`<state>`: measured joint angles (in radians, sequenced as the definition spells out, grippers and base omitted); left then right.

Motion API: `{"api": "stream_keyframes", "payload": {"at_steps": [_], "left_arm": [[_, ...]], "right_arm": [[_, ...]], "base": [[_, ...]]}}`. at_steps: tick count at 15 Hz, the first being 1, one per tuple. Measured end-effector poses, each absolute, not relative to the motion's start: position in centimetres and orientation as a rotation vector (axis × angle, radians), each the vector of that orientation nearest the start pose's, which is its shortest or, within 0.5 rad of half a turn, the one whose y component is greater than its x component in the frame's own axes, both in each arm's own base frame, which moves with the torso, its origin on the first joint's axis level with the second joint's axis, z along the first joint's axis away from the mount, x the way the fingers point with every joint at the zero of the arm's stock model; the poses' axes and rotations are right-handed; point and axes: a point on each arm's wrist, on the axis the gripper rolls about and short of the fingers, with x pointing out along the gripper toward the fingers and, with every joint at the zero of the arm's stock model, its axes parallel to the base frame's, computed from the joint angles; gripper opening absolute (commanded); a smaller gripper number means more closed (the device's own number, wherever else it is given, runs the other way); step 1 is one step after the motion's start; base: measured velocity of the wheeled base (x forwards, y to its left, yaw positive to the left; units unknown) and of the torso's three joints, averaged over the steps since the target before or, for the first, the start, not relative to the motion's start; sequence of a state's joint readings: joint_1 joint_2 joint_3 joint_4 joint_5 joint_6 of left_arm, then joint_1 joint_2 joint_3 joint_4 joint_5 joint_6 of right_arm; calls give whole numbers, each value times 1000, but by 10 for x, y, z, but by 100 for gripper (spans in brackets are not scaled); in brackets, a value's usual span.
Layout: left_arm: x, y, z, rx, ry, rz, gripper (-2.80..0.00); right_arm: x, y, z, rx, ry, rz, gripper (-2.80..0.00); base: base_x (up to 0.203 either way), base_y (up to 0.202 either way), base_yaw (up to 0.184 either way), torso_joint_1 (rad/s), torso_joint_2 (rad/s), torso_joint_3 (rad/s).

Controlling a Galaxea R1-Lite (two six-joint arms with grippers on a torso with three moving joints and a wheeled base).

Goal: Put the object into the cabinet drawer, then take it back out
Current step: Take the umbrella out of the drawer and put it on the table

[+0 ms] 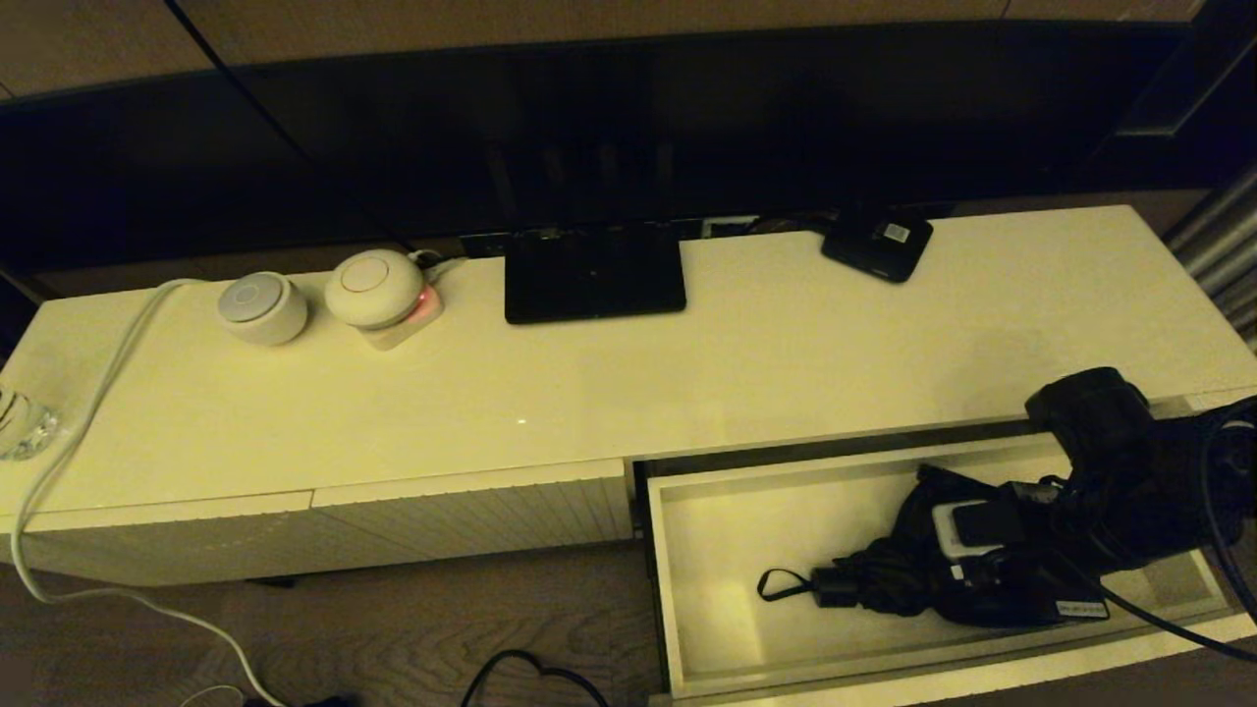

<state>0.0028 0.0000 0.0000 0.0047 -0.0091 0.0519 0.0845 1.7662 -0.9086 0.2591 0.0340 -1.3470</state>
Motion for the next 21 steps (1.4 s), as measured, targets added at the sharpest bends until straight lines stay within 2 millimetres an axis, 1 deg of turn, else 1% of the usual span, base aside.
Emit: {"api": "stream_keyframes", "payload": {"at_steps": [4,10,15,18,21], "left_arm": [[-23,0,75,52,5,-6,-280],[-23,0,75,52,5,-7,-280],[-23,0,75,52,4,-6,-280],[-23,0,75,52,4,-6,-280],[-23,0,75,52,5,-6,-280]], "right_arm": [[254,22,142,-1242,804,789,-280],[213,21,178,-1292,675,694,-280],[185,18,220,-1350,550,521,-280],[175,16,250,-1363,445,419,-280],[180,15,272,-1362,395,289,-280]], "base": [[0,0,0,0,0,0],[0,0,0,0,0,0],[0,0,0,0,0,0],[0,0,0,0,0,0],[0,0,0,0,0,0]]}}
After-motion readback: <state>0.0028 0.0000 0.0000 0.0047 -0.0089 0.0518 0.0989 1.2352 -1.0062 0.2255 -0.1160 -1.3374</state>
